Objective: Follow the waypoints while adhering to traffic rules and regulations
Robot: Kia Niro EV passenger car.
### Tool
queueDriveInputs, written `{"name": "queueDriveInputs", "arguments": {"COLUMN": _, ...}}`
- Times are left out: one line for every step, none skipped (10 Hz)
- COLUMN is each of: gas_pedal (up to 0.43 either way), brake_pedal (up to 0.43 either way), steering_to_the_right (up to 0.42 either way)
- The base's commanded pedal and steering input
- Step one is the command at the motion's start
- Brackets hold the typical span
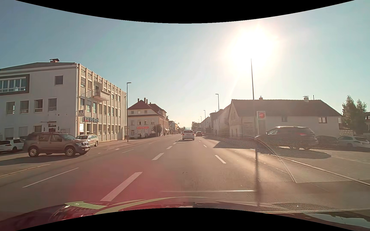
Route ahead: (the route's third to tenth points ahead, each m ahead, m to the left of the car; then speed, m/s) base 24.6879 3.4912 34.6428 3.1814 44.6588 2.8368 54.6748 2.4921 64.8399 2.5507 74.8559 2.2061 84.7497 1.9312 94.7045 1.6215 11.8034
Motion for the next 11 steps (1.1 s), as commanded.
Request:
{"name": "queueDriveInputs", "arguments": {"gas_pedal": 0.087, "brake_pedal": 0.000, "steering_to_the_right": 0.000}}
{"name": "queueDriveInputs", "arguments": {"gas_pedal": 0.087, "brake_pedal": 0.000, "steering_to_the_right": 0.000}}
{"name": "queueDriveInputs", "arguments": {"gas_pedal": 0.087, "brake_pedal": 0.000, "steering_to_the_right": 0.000}}
{"name": "queueDriveInputs", "arguments": {"gas_pedal": 0.087, "brake_pedal": 0.000, "steering_to_the_right": 0.000}}
{"name": "queueDriveInputs", "arguments": {"gas_pedal": 0.087, "brake_pedal": 0.000, "steering_to_the_right": 0.000}}
{"name": "queueDriveInputs", "arguments": {"gas_pedal": 0.087, "brake_pedal": 0.000, "steering_to_the_right": 0.000}}
{"name": "queueDriveInputs", "arguments": {"gas_pedal": 0.079, "brake_pedal": 0.000, "steering_to_the_right": 0.000}}
{"name": "queueDriveInputs", "arguments": {"gas_pedal": 0.079, "brake_pedal": 0.000, "steering_to_the_right": 0.000}}
{"name": "queueDriveInputs", "arguments": {"gas_pedal": 0.079, "brake_pedal": 0.000, "steering_to_the_right": 0.000}}
{"name": "queueDriveInputs", "arguments": {"gas_pedal": 0.079, "brake_pedal": 0.000, "steering_to_the_right": 0.000}}
{"name": "queueDriveInputs", "arguments": {"gas_pedal": 0.079, "brake_pedal": 0.000, "steering_to_the_right": 0.000}}
